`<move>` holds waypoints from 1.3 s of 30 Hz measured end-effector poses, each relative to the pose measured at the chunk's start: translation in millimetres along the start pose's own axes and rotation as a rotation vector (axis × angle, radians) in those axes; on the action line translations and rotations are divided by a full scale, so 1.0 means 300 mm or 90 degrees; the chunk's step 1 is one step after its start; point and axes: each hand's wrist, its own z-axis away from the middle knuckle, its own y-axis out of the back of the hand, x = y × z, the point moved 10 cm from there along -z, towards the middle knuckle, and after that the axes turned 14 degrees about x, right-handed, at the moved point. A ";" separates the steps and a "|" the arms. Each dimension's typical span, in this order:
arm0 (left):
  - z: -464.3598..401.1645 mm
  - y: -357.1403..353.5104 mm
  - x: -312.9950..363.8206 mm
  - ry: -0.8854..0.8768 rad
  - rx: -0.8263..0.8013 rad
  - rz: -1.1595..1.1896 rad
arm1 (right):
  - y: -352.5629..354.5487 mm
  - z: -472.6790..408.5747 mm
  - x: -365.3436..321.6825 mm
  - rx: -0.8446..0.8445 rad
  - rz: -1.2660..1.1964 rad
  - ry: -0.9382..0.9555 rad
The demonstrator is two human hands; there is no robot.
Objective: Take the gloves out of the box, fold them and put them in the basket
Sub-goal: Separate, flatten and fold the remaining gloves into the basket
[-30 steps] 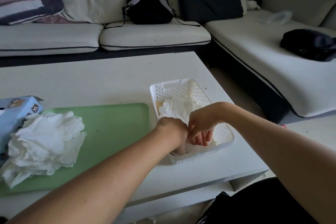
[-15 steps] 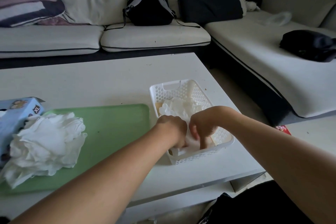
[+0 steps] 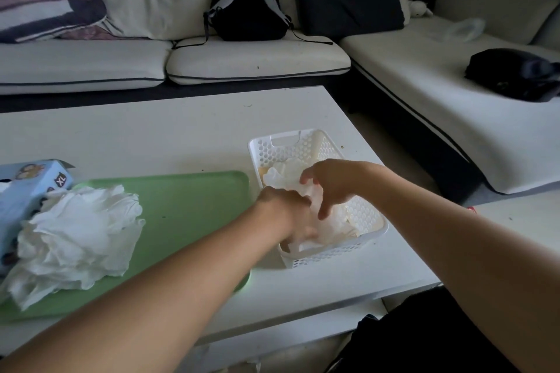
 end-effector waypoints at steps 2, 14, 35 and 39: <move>0.037 0.065 -0.056 0.010 0.052 0.097 | -0.039 -0.010 -0.014 -0.065 0.041 -0.004; 0.587 0.036 -0.903 0.296 0.276 0.208 | 0.177 0.000 -0.792 0.248 -0.197 0.273; 0.741 -0.183 -1.101 0.311 0.110 0.191 | -0.007 -0.189 -0.963 0.187 -0.527 0.034; 0.729 -0.188 -1.094 0.311 0.087 0.183 | -0.009 -0.170 -0.881 0.135 -0.652 -0.007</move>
